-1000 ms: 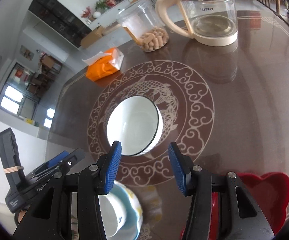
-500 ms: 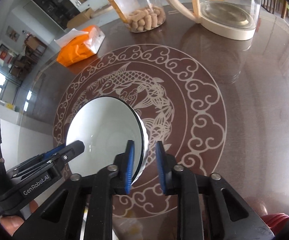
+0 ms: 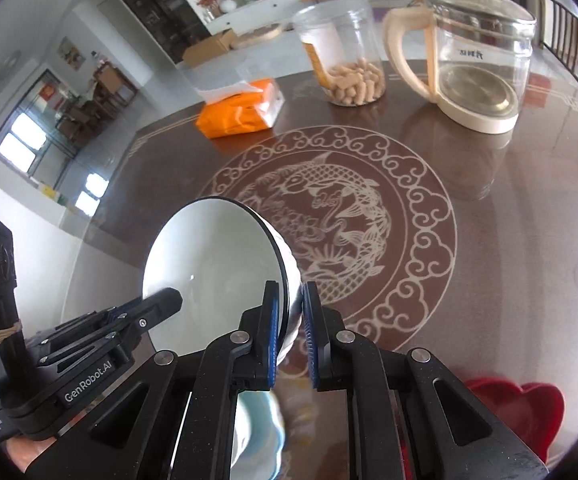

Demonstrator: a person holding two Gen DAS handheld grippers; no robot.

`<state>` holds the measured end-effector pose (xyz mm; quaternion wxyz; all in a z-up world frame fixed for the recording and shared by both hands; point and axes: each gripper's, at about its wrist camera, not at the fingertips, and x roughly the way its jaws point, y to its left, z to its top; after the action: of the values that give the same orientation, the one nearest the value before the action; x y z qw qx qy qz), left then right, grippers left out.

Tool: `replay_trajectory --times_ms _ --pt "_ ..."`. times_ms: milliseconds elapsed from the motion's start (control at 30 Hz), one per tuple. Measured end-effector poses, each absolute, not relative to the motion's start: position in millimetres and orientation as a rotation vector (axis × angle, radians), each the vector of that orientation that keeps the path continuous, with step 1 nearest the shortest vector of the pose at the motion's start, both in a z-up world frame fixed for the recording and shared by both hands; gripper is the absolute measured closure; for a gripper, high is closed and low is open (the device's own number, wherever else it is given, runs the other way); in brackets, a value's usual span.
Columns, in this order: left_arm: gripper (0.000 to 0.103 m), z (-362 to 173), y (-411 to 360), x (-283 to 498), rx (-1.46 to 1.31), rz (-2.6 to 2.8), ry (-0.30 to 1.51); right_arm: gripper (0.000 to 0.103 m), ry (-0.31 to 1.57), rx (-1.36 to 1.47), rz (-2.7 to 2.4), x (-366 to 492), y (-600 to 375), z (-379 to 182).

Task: Organize plates and bowls
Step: 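Grasp the black-rimmed white bowl rim with both tools, then carry the black-rimmed bowl with both tools and lower it into the nested bowls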

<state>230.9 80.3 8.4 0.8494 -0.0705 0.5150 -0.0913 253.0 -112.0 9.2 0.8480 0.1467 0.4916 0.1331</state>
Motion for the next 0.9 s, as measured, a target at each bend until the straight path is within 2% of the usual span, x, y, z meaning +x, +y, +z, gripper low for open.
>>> replay_trajectory --times_ms 100,267,533,900 --pt "0.094 10.6 96.3 188.0 -0.138 -0.144 1.066 0.089 1.04 0.285 0.339 222.5 -90.8 17.0" --pt "0.094 -8.4 113.3 150.3 -0.153 -0.097 1.077 0.089 1.09 0.254 0.389 189.3 -65.8 -0.9" --pt "0.093 -47.5 114.5 147.8 -0.171 -0.091 1.141 0.089 1.137 0.2 0.367 182.1 -51.5 -34.0" --pt "0.093 -56.5 106.4 149.1 -0.097 -0.078 1.11 0.089 1.122 0.11 0.349 182.0 -45.0 -46.2"
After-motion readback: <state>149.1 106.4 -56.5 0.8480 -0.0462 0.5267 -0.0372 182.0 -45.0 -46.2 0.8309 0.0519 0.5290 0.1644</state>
